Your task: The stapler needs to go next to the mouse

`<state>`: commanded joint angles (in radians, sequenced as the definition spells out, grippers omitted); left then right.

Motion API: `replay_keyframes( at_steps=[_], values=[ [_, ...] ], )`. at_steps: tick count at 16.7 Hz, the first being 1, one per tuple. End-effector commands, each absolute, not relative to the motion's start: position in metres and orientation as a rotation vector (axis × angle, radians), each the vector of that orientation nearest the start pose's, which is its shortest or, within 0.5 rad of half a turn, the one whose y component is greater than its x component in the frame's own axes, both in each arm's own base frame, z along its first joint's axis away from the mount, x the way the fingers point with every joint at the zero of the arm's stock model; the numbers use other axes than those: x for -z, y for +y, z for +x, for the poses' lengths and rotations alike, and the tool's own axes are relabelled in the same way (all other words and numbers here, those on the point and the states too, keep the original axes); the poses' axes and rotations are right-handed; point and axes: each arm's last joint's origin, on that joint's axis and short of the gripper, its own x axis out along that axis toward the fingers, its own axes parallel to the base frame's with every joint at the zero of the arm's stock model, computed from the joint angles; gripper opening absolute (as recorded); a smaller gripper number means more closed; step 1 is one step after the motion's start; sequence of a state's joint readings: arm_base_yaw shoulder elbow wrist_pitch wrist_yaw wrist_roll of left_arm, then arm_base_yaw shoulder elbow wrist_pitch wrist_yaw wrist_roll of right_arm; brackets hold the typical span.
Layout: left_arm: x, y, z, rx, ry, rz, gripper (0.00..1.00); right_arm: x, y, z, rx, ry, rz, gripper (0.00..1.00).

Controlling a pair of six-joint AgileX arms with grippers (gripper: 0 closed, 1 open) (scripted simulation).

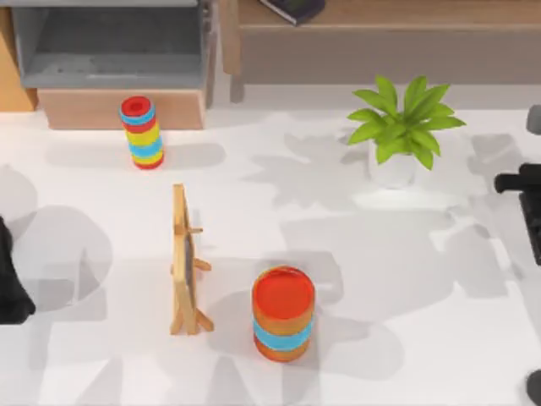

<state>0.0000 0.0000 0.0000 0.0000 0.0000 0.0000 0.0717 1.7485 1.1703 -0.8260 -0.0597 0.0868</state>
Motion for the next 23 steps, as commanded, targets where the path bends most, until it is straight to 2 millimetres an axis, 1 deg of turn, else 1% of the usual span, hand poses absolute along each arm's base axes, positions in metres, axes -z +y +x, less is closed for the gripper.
replay_keyframes(
  at_steps=[4, 7, 11, 16, 21, 23],
  values=[
    [-0.160, -0.001, 0.106, 0.000, 0.000, 0.000, 1.00, -0.179, 0.028, 0.328, -0.055, 1.384, 0.062, 0.00],
    [-0.160, -0.001, 0.106, 0.000, 0.000, 0.000, 1.00, -0.176, 0.028, 0.329, -0.056, 1.379, 0.063, 0.00],
    [-0.160, -0.001, 0.106, 0.000, 0.000, 0.000, 1.00, -0.164, 0.028, 0.328, -0.054, 1.405, 0.062, 0.00],
    [-0.160, -0.001, 0.106, 0.000, 0.000, 0.000, 1.00, -0.137, 0.027, 0.321, -0.043, 1.503, 0.058, 0.00],
    [-0.160, -0.001, 0.106, 0.000, 0.000, 0.000, 1.00, -0.137, 0.027, 0.321, -0.043, 1.504, 0.058, 0.00],
    [-0.160, -0.001, 0.106, 0.000, 0.000, 0.000, 1.00, -0.137, 0.027, 0.321, -0.043, 1.504, 0.058, 0.15]
  ],
)
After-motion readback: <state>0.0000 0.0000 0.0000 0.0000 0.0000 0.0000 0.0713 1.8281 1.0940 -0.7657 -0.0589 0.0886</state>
